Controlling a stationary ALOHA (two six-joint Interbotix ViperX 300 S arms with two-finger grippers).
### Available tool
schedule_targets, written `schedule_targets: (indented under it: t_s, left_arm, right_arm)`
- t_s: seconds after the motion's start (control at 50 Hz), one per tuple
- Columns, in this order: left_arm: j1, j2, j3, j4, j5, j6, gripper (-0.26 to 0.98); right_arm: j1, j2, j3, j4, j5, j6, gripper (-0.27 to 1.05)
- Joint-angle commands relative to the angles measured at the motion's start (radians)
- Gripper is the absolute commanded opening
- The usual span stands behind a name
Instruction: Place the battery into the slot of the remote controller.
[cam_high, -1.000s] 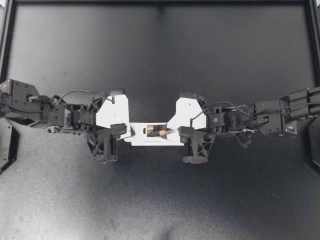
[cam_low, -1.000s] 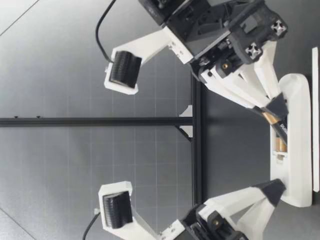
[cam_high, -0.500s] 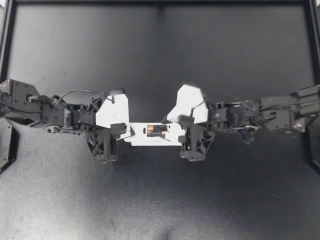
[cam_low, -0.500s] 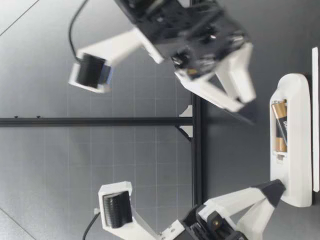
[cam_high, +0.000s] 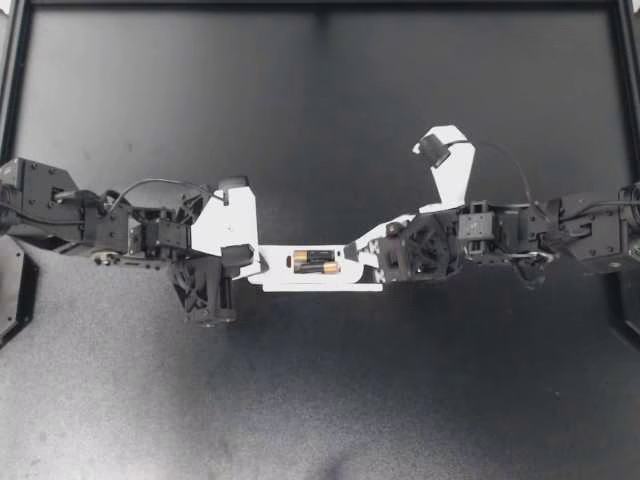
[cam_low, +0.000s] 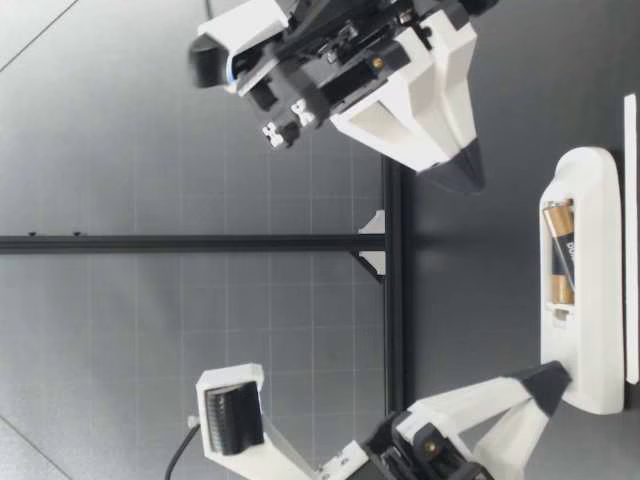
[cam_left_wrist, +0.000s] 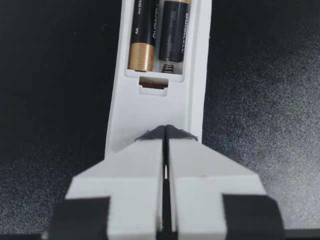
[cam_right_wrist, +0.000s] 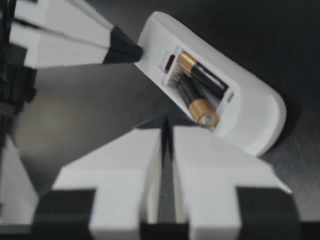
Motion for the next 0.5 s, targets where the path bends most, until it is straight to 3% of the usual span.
schedule_targets:
  t_s: [0.0, 0.16, 0.48]
  left_arm:
    - [0.003, -0.025, -0.008, -0.002, -0.003, -0.003, -0.16]
    - [0.003, -0.025, -0.011, -0.002, -0.002, -0.005, -0.16]
    - [0.003, -0.023, -0.006, -0.002, -0.002, -0.005, -0.16]
  right_arm:
    - [0.003, -0.028, -0.017, -0.003, 0.031, 0.054, -0.03]
    - [0.009, -0.018, -0.031, -0.003, 0.107, 0.092, -0.10]
    - [0.009, 0.020, -0.072, -0.008, 0.123, 0.087, -0.10]
